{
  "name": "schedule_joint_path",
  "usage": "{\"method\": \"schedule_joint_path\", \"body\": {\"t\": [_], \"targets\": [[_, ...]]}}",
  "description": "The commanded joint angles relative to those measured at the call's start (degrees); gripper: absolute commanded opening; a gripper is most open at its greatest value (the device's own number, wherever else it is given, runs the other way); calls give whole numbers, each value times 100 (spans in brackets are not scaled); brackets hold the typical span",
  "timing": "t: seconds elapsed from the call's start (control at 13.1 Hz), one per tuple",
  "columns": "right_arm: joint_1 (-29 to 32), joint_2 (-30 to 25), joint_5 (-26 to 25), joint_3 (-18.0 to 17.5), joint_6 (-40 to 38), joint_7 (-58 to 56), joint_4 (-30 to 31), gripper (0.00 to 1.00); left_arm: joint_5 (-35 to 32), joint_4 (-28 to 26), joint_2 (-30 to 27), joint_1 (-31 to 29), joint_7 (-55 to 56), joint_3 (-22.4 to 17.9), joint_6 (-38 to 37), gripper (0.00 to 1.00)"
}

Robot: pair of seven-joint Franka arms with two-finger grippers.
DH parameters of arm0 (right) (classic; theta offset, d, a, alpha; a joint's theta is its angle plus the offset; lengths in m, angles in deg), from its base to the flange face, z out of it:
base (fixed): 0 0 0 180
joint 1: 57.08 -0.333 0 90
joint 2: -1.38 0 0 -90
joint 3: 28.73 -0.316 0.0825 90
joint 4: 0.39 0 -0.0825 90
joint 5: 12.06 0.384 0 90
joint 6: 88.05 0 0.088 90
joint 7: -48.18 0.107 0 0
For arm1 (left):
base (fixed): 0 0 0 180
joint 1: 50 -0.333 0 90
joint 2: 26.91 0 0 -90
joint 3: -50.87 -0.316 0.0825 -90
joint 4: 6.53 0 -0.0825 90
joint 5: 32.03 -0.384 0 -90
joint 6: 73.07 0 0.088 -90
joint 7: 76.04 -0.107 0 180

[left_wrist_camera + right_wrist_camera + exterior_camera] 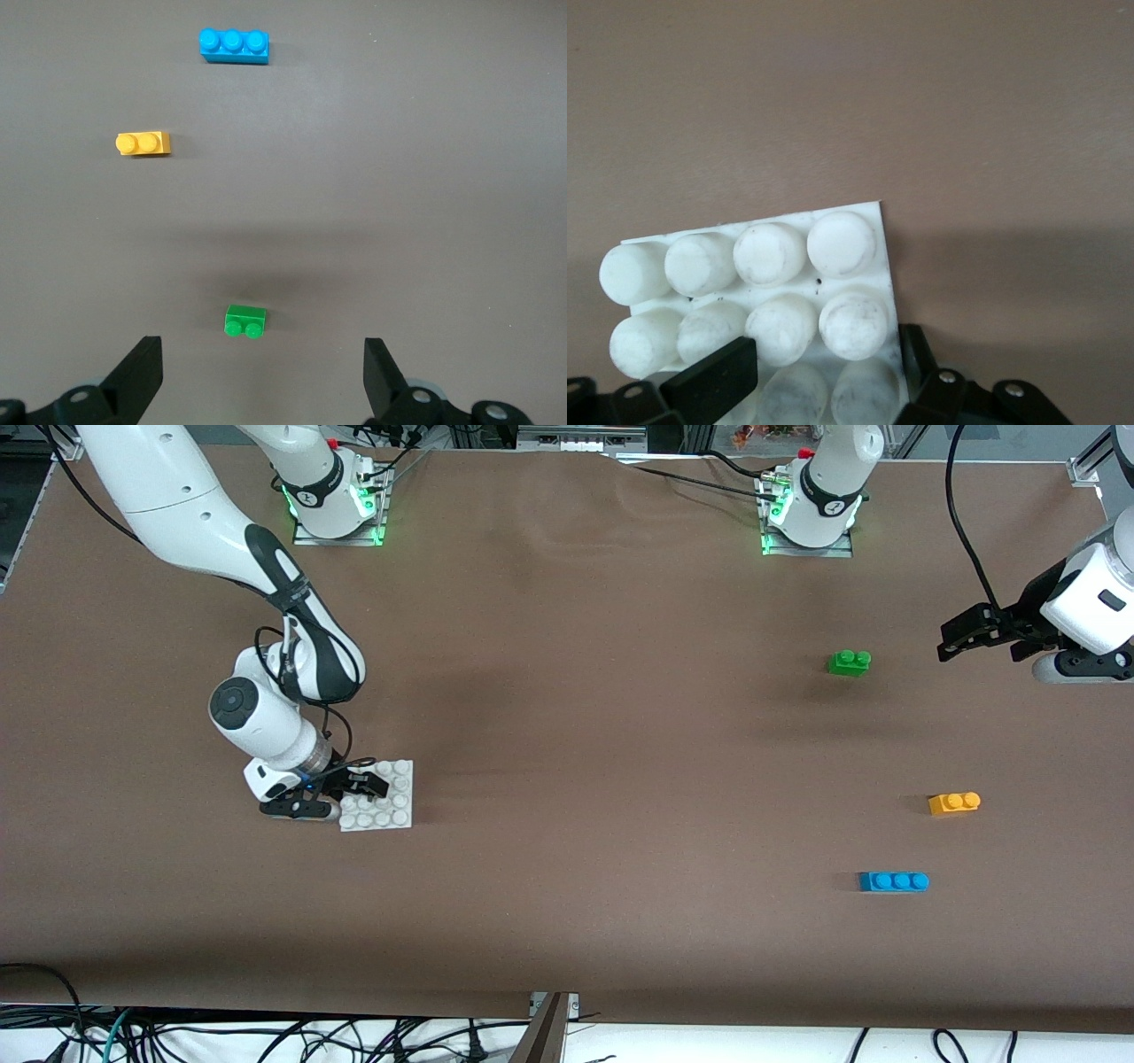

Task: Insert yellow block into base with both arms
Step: 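Grip the white plate edge with the right gripper and slide it along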

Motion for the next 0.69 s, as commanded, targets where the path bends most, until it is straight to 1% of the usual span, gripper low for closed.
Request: {"method": "schedule_joint_path", "body": {"t": [0.0,0.3,0.38,0.61], "targets": [[-330,132,36,-5,72,357,-49,75,157,50,0,-33,-30,0,-82,100],[-902,237,27,135,159,472,-102,75,157,50,0,-33,-30,0,-82,100],[-1103,281,27,240,186,603,-120,75,157,50,0,-42,-30,0,-82,100],[-1543,439,27,267,186,1139,-382,75,157,50,0,-33,-30,0,-82,100]]}}
